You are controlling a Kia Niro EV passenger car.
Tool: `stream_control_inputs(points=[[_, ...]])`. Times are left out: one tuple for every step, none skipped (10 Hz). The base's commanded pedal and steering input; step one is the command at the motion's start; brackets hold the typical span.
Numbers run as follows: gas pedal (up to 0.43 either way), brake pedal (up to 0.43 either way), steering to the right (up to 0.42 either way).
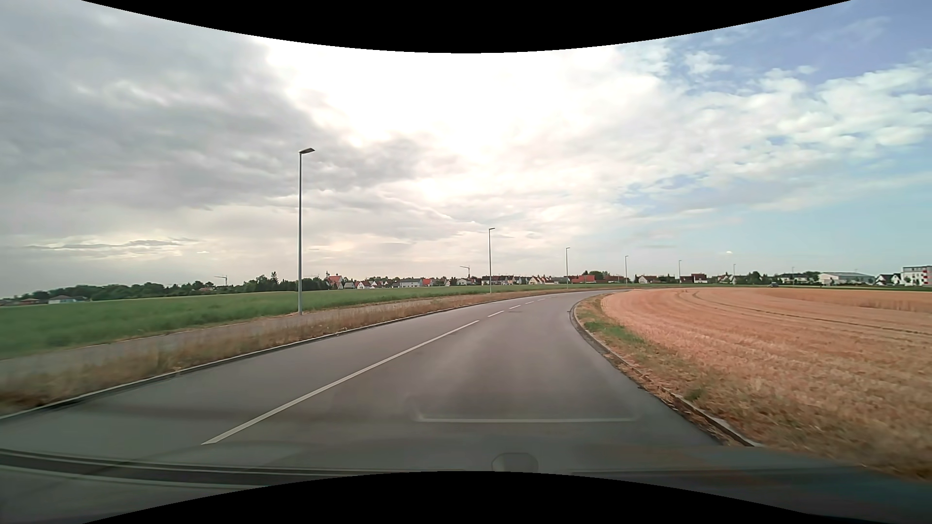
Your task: Follow the waypoints while adhering to traffic rules and regulations
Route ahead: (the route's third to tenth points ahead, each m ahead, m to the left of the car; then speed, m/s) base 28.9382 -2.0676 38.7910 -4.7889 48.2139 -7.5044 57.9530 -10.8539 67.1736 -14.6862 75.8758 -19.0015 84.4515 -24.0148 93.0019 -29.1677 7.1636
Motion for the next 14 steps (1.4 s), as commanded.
stream_control_inputs(points=[[0.240,0.000,0.054],[0.240,0.000,0.059],[0.240,0.000,0.055],[0.240,0.000,0.050],[0.240,0.000,0.044],[0.240,0.000,0.042],[0.240,0.000,0.045],[0.248,0.000,0.048],[0.248,0.000,0.048],[0.248,0.000,0.045],[0.248,0.000,0.041],[0.248,0.000,0.036],[0.248,0.000,0.033],[0.248,0.000,0.032]])
